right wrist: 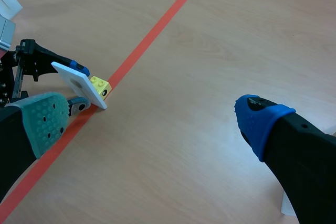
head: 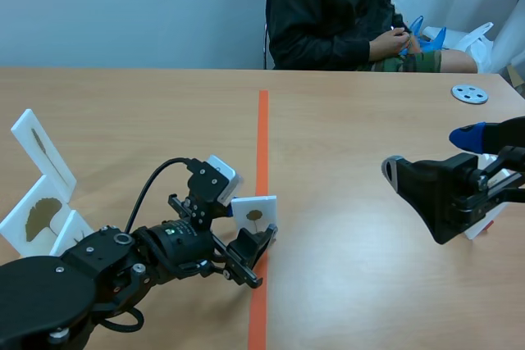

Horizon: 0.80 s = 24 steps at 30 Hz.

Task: Sort the leaf by its shape. The table is split by an orange tape line. A compound leaf with several leaflets goes to the left side, a simple leaf with one blade goes to the right side. Return to the home posture when a red brick is placed on the table.

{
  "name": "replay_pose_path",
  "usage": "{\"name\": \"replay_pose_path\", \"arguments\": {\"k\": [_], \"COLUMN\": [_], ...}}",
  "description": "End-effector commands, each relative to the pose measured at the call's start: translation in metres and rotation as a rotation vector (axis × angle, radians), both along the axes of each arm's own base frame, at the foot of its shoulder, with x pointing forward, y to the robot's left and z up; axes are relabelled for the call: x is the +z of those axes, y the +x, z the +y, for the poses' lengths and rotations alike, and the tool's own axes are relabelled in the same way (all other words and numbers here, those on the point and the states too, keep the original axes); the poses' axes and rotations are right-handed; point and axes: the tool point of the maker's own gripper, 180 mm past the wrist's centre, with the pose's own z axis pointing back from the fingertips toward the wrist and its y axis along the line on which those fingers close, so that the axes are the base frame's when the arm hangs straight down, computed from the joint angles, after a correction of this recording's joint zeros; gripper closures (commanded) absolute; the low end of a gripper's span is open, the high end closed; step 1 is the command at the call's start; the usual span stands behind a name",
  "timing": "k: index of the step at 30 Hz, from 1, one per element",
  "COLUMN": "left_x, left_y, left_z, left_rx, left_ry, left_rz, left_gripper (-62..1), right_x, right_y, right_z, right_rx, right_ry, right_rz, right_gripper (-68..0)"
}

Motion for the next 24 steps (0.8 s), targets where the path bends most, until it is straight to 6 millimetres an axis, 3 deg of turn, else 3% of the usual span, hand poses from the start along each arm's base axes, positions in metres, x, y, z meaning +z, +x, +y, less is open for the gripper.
{"name": "replay_pose_path", "arguments": {"k": [1,6,24], "left_x": [0.0134,0.0149,0.009], "left_y": [0.0064,0.0062,0.0021], "left_z": [-0.01,-0.0141,-0.0132], "left_rx": [-0.001,-0.002,-0.002], "left_ry": [-0.04,-0.049,-0.035], "left_rz": [-0.03,-0.03,-0.004], "left_gripper": [-33.4,-23.5,-4.0], "right_x": [0.0118,0.0117,0.0115], "right_y": [0.0048,0.0048,0.0046], "right_z": [-0.0007,-0.0008,-0.0007], "right_rx": [-0.005,-0.004,-0.004], "right_ry": [0.008,0.008,0.008], "right_rz": [-0.042,-0.042,-0.041], "right_gripper": [-67.9,-67.9,-67.9]}}
